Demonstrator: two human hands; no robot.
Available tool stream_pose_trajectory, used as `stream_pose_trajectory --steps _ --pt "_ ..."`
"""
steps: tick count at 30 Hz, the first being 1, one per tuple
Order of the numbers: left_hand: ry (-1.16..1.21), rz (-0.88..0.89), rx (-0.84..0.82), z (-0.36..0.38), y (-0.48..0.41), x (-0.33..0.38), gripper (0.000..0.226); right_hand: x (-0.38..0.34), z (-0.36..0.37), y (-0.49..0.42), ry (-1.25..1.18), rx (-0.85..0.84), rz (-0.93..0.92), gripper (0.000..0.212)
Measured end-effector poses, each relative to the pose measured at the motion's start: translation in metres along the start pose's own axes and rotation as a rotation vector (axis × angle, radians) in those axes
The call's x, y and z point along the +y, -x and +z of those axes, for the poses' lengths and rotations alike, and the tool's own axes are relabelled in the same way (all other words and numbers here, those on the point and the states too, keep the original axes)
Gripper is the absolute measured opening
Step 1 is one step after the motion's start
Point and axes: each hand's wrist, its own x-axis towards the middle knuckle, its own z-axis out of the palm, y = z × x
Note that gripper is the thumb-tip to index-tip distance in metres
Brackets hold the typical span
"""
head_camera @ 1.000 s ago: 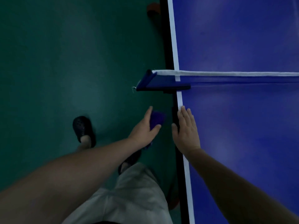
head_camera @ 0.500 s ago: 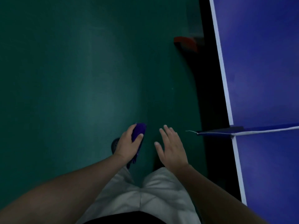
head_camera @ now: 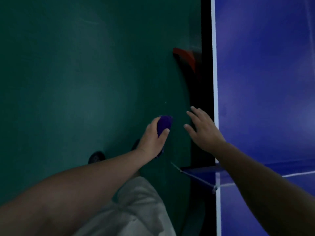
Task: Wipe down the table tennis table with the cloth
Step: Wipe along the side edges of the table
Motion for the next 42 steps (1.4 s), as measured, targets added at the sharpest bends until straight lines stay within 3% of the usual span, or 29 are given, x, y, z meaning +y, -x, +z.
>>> stream_pose_trajectory --steps 6,11,17,20,24,35,42 --pt "0.107 -0.061 -0.111 0.105 -0.042 0.030 0.068 0.125 -0.009 -0.011 0.108 0.034 -0.061 0.059" --pt "0.092 -0.044 -0.092 0.169 -0.070 0.033 0.066 0.176 0.005 -0.048 0.112 0.133 -0.153 0.060" --pt "0.109 -0.023 -0.102 0.208 -0.077 0.025 0.075 0.197 0.035 -0.071 0.027 0.306 -0.244 0.057" --pt "0.122 -0.074 -0.265 0.211 -0.060 0.016 0.087 0.204 0.040 -0.072 0.029 0.343 -0.280 0.056" --pt "-0.079 -0.098 -0.485 0.203 -0.039 0.001 0.085 0.202 0.040 -0.073 0.036 0.350 -0.288 0.056" --pt "0.136 -0.015 -0.082 0.205 -0.103 0.057 0.080 0.205 0.043 -0.074 0.022 0.366 -0.296 0.055" --pt "0.073 -0.184 -0.360 0.216 -0.025 0.021 0.079 0.200 0.037 -0.072 0.017 0.365 -0.265 0.056"
